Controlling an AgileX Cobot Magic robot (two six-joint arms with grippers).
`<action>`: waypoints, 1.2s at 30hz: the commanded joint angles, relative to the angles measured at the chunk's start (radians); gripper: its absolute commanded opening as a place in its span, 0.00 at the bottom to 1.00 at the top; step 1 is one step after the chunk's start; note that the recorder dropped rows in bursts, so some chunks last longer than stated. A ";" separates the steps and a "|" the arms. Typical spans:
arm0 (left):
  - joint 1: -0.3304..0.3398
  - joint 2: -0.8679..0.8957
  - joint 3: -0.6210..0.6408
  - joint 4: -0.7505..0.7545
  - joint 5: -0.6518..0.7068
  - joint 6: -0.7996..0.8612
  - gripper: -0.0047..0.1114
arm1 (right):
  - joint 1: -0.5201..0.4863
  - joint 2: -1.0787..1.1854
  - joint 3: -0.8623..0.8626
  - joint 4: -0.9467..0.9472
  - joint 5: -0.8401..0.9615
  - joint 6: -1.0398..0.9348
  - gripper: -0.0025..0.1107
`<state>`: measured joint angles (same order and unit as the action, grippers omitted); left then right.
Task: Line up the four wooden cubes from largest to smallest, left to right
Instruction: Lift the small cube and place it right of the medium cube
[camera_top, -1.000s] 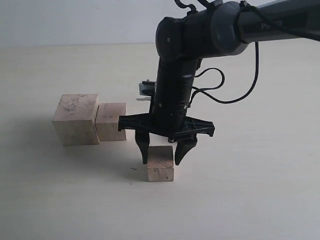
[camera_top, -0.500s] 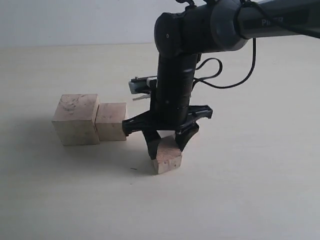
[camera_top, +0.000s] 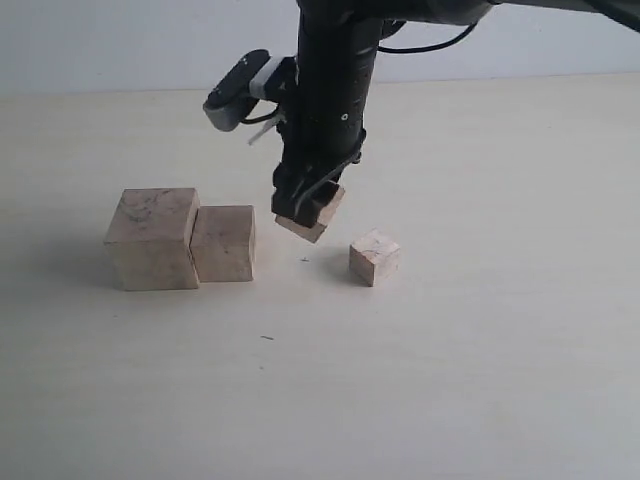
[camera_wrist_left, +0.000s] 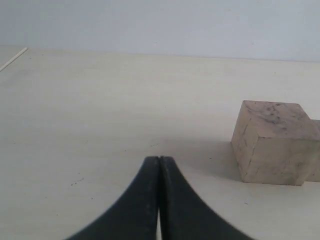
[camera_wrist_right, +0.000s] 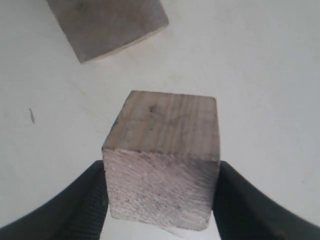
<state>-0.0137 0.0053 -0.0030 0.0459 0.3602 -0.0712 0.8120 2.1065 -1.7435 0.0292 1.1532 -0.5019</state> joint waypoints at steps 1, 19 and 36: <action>-0.007 -0.005 0.003 0.000 -0.008 -0.009 0.04 | -0.005 0.037 -0.009 -0.043 0.006 -0.302 0.02; -0.007 -0.005 0.003 0.000 -0.008 -0.009 0.04 | -0.005 0.161 -0.009 0.109 -0.124 -0.578 0.02; -0.007 -0.005 0.003 0.000 -0.008 -0.009 0.04 | -0.005 0.176 -0.009 0.197 -0.207 -0.572 0.02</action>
<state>-0.0137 0.0053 -0.0030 0.0459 0.3602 -0.0712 0.8084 2.2707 -1.7570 0.2161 0.9804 -1.0699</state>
